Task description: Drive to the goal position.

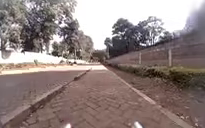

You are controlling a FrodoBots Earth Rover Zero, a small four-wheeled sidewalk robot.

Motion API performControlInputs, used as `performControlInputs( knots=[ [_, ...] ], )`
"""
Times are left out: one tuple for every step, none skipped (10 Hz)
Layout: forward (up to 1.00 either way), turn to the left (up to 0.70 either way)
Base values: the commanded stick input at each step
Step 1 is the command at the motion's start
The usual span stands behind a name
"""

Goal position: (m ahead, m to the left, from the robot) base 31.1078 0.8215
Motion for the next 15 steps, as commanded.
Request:
performControlInputs(
  knots=[
    [0.70, 0.00],
    [0.70, 0.00],
    [0.70, 0.00],
    [0.70, 0.00],
    [0.70, 0.00],
    [0.70, 0.00],
    [0.70, 0.00],
    [0.70, 0.00],
    [0.70, 0.00],
    [0.70, 0.00],
    [0.70, 0.00],
    [0.70, 0.00],
    [0.70, 0.00],
    [0.70, 0.00],
    [0.70, 0.00]
  ],
)
